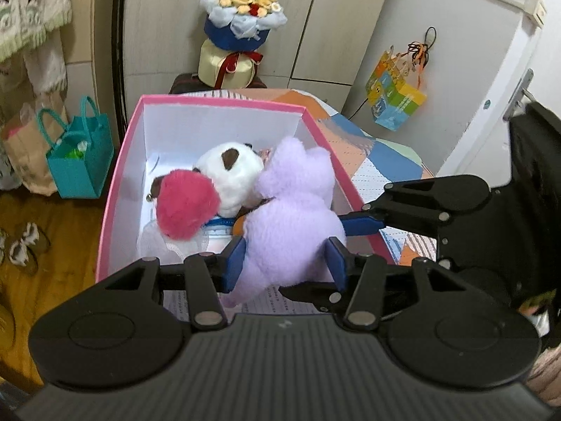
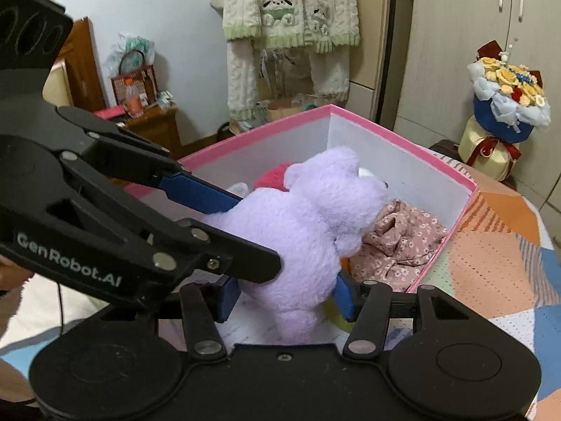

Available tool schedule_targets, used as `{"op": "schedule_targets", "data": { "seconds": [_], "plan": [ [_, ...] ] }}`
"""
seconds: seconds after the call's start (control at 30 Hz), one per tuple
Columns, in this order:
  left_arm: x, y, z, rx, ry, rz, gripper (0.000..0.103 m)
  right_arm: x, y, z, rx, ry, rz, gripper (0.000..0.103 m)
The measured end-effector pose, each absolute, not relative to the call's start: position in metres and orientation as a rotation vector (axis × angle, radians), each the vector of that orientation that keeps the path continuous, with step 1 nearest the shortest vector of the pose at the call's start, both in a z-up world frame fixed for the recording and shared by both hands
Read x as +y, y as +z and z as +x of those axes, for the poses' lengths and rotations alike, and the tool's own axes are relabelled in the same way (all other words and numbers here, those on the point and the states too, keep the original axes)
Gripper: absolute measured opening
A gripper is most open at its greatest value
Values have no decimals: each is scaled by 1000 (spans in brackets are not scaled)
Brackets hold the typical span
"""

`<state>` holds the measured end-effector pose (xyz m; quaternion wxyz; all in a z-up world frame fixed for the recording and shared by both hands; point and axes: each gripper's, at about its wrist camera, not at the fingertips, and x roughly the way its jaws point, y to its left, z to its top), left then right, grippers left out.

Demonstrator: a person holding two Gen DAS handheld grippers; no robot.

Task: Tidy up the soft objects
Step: 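Lower the lilac plush into the pink box and open both grippers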

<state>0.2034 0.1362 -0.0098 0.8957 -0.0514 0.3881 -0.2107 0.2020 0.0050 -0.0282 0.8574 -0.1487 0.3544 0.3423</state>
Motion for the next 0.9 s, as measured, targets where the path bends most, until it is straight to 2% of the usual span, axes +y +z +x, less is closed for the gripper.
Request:
{"op": "schedule_targets", "data": {
  "seconds": [0.27,0.33,0.77,0.83,0.9],
  "plan": [
    [141,-19,207,823,-407,-177,53,17,-31,199,727,701,-435,63],
    [139,-20,205,802,-378,-158,60,15,-33,202,727,679,-421,67],
    [132,0,158,618,-291,-61,65,-36,-14,156,558,593,-212,68],
    [129,5,149,597,-295,-53,72,-49,-11,146,544,580,-174,68],
    [125,8,141,579,-300,-52,75,-61,-7,137,528,557,-151,69]
  ]
}}
